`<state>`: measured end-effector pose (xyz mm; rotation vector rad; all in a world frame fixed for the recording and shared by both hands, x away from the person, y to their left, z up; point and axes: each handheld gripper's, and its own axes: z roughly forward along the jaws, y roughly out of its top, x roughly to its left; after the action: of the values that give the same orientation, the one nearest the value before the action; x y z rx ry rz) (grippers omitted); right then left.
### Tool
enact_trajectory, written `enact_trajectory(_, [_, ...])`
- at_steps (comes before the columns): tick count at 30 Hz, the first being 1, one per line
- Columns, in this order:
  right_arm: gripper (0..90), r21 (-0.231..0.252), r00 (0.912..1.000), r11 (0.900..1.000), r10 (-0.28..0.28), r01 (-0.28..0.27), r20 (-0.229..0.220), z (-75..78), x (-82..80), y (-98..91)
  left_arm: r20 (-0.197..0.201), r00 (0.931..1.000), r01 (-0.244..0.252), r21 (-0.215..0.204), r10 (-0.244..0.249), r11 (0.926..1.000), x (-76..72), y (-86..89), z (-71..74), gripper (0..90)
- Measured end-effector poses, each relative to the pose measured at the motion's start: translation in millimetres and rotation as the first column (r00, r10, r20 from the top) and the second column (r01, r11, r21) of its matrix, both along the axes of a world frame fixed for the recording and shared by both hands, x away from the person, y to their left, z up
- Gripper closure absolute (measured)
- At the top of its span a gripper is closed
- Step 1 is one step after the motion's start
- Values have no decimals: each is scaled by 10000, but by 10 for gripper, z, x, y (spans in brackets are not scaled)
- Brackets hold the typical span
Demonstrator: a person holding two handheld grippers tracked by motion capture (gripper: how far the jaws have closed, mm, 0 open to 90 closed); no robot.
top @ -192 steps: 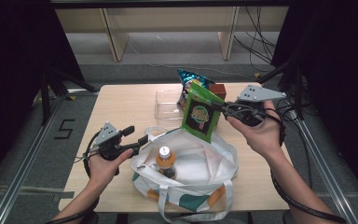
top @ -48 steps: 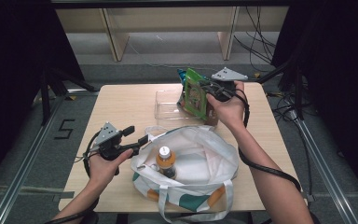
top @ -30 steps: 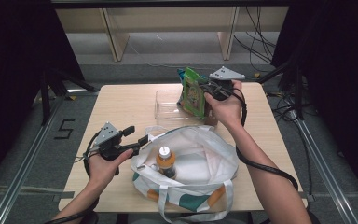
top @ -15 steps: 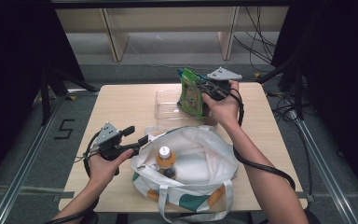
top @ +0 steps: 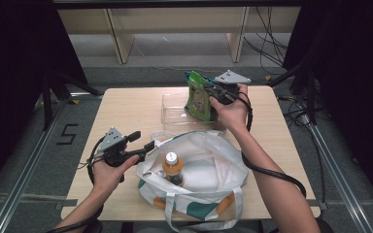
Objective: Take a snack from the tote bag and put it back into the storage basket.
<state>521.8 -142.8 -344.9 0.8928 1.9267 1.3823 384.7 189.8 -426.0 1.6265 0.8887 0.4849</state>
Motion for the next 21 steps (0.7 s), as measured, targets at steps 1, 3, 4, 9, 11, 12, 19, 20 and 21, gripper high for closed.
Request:
enact_trajectory(1, [900, 35, 9999, 9999, -97, 98, -106, -2, -10, 8, 46, 10000, 71, -68, -71, 10000, 7, -2, -5, 291])
enact_trajectory(3, [900, 12, 9999, 9999, -126, 126, 71, -14, 8, 16, 9, 10000, 32, -24, -32, 10000, 3, -2, -3, 291])
enact_trajectory(4, [900, 47, 9999, 9999, -129, 129, -19, -18, 6, 23, 42, 10000, 74, -67, -73, 10000, 7, -2, -6, 291])
enact_trajectory(9, [900, 48, 10000, 10000, -85, 86, -26, -37, 30, 48, -20, 10000, 10, 15, -10, 10000, 4, 1, -5, 291])
enact_trajectory(11, [900, 89, 9998, 9998, -155, 154, 81, -48, 38, 69, -14, 10000, 16, 1, -16, 10000, 3, 1, -6, 291])
enact_trajectory(12, [900, 6, 10000, 10000, -80, 80, -48, -47, 42, 66, 27, 10000, 58, -56, -58, 10000, 7, 1, -7, 291])
enact_trajectory(19, [900, 12, 9999, 9999, -128, 128, 35, -78, 77, 109, 48, 10000, 61, -72, -60, 10000, 11, 4, -8, 291])
enact_trajectory(20, [900, 101, 10000, 9999, -89, 89, -20, -83, 84, 114, 49, 10000, 66, -70, -65, 10000, 11, 4, -8, 291])
enact_trajectory(21, [900, 84, 10000, 9999, -88, 88, -24, -84, 88, 114, 43, 10000, 59, -81, -59, 9999, 11, 5, -9, 291])
